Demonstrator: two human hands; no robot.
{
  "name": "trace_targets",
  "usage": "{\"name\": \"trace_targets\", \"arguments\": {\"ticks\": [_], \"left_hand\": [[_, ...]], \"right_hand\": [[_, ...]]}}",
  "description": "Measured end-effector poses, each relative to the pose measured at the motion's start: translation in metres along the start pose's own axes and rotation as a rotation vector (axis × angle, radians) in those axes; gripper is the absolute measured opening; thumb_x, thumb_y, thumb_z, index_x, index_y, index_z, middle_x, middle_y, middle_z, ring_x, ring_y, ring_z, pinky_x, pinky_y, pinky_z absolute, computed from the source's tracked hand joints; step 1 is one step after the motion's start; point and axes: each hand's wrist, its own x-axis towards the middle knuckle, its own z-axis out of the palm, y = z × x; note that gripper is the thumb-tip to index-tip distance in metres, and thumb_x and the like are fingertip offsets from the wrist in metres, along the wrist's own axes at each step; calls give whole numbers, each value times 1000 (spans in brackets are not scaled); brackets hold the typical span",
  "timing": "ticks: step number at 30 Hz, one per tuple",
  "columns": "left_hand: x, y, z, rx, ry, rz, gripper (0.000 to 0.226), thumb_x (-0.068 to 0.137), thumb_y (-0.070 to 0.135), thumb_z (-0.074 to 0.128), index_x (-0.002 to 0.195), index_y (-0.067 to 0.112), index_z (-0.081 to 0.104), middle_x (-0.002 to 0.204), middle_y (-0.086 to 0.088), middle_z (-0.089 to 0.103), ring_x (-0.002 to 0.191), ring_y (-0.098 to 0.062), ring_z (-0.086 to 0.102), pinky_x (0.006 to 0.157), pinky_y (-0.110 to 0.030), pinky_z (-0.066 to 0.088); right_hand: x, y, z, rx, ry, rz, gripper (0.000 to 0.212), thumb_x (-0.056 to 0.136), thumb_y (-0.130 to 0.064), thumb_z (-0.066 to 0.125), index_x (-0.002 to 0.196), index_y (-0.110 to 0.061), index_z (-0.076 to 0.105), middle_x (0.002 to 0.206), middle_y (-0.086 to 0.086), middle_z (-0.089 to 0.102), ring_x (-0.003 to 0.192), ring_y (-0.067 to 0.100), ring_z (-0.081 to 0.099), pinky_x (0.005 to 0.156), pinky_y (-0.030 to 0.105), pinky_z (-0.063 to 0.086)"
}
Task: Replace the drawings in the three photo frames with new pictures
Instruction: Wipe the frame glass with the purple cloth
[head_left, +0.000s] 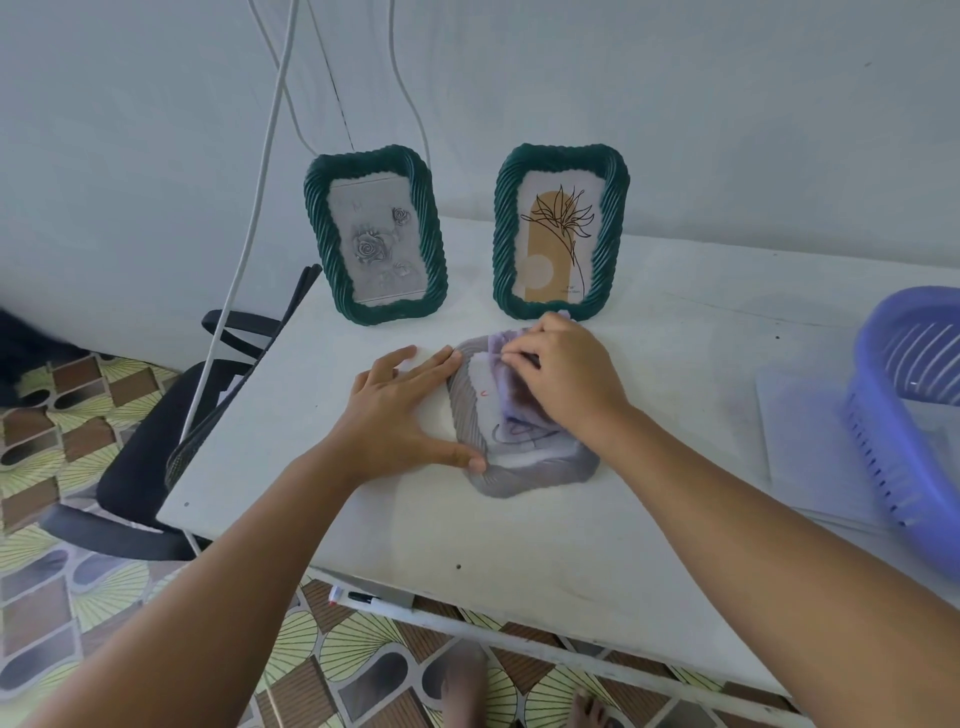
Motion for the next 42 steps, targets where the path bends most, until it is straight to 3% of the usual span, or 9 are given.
{"name": "trace_targets", "arguments": {"ticks": [6,15,18,21,25,31,35,38,42], "left_hand": [[0,-2,1,-5,14,4,132,39,99,62,155,53,21,146,49,8,148,0,5,117,-26,6],[1,-2,2,-7,24,-4,131,41,97,66,156,51,22,153,43,14,148,-1,5,117,-26,7],[1,-3,3,-1,26,2,130,42,97,65,156,51,22,155,41,15,149,-2,5,116,-26,7],[1,-1,2,4,19,-3,130,42,95,66,156,51,22,152,43,12,148,-1,5,117,-27,6],[1,-1,1,12,13,-3,134,39,101,59,157,51,20,150,44,10,149,-2,5,115,-26,6],[0,0,1,-7,27,0,137,34,105,53,156,51,23,149,45,11,149,-2,6,116,-26,6],[1,0,1,9,11,-5,135,37,102,57,156,52,20,150,45,11,148,-1,5,116,-27,7],[1,0,1,16,18,-5,136,36,103,55,157,51,21,151,45,11,149,-3,5,115,-25,7],[0,-1,1,-1,16,-4,135,37,103,56,156,51,21,153,43,12,149,-3,5,116,-26,6]], "right_hand": [[-9,-3,2,101,-92,-98,13,95,-27,69,99,-24,81,94,-8,57,89,12,53,87,32,44],[3,-7,10,58,-23,-32,14,96,-27,67,99,-23,80,95,-2,60,89,16,55,82,38,49],[-10,0,-2,127,-141,-124,14,96,-29,67,101,-26,80,94,-11,53,88,7,49,83,28,40],[-6,7,-7,100,-98,-92,16,97,-27,66,103,-24,80,93,-9,53,86,9,49,74,19,39],[5,-6,8,68,-38,-57,14,96,-28,67,99,-25,80,94,-6,58,89,14,51,82,35,47],[-15,8,-10,135,-178,-199,16,96,-31,66,97,-25,81,91,-5,58,86,12,52,72,32,46],[2,-1,2,81,-38,-64,15,96,-28,67,100,-24,80,94,-7,57,87,11,50,81,35,49],[-4,-11,9,107,-99,-149,14,96,-29,66,97,-25,80,92,-12,53,88,7,46,87,35,43],[-18,6,-11,141,-170,-204,15,97,-29,67,98,-24,81,91,-7,58,85,10,50,73,31,45]]}}
